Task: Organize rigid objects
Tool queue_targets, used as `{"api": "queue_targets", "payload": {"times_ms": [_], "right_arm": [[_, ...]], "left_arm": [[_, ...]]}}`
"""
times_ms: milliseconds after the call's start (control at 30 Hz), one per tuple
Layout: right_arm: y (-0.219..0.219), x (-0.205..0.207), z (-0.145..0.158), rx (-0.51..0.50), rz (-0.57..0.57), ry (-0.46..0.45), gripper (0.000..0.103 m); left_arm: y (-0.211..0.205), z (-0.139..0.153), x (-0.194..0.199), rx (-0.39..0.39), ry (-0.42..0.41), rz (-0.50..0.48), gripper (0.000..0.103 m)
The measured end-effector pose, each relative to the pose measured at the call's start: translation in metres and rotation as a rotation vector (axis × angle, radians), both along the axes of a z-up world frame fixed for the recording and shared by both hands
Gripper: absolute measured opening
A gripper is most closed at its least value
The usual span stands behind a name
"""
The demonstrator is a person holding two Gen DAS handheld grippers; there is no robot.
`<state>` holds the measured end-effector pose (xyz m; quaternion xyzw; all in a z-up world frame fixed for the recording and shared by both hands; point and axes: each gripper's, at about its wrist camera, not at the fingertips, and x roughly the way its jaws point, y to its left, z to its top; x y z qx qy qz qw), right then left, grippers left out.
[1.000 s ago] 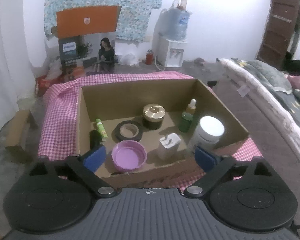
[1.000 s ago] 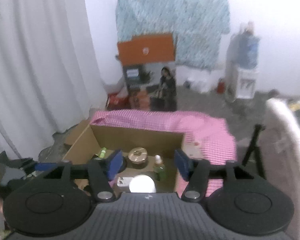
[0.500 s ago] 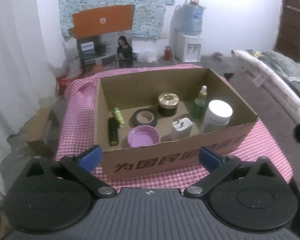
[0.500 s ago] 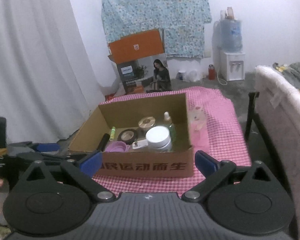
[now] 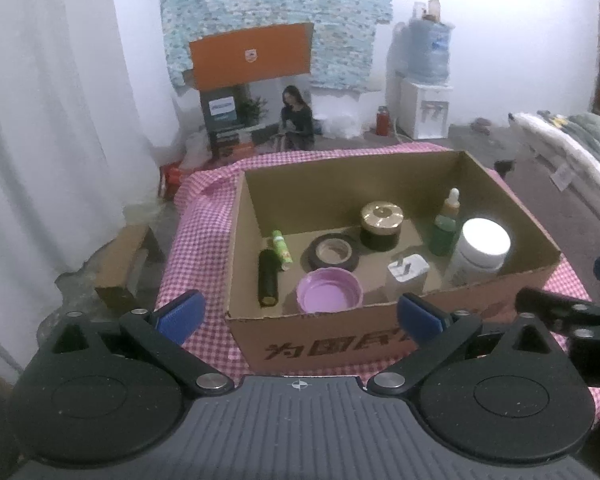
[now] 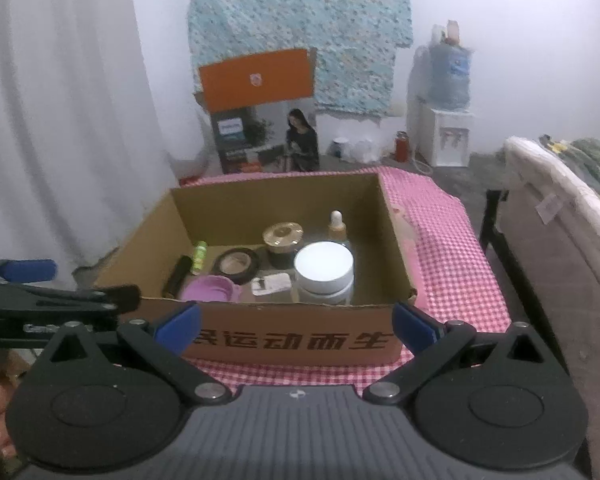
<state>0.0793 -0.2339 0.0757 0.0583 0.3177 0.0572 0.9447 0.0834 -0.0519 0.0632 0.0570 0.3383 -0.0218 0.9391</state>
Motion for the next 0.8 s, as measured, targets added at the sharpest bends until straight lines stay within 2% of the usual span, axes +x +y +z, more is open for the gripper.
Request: {"api": "queue_targets", "payload": {"times_ms": [167, 433, 800], "right_arm": [[0.005, 0.014, -0.011, -0.016, -0.027, 0.038, 0.103], [0.009, 0.034, -0.018, -0.048, -0.052, 0.069, 0.103], [0.011, 0.036, -0.018, -0.048, -0.042, 0.077, 0.103]], "left_arm": [[-0.001, -0.004, 0.009, -0.034, 0.045, 0.016, 0.103], [0.004, -0.009, 0.016, -0.031, 0.088, 0.044, 0.103], [0.006, -0.011, 0.018, -0.029, 0.104, 0.042, 0.103]]}}
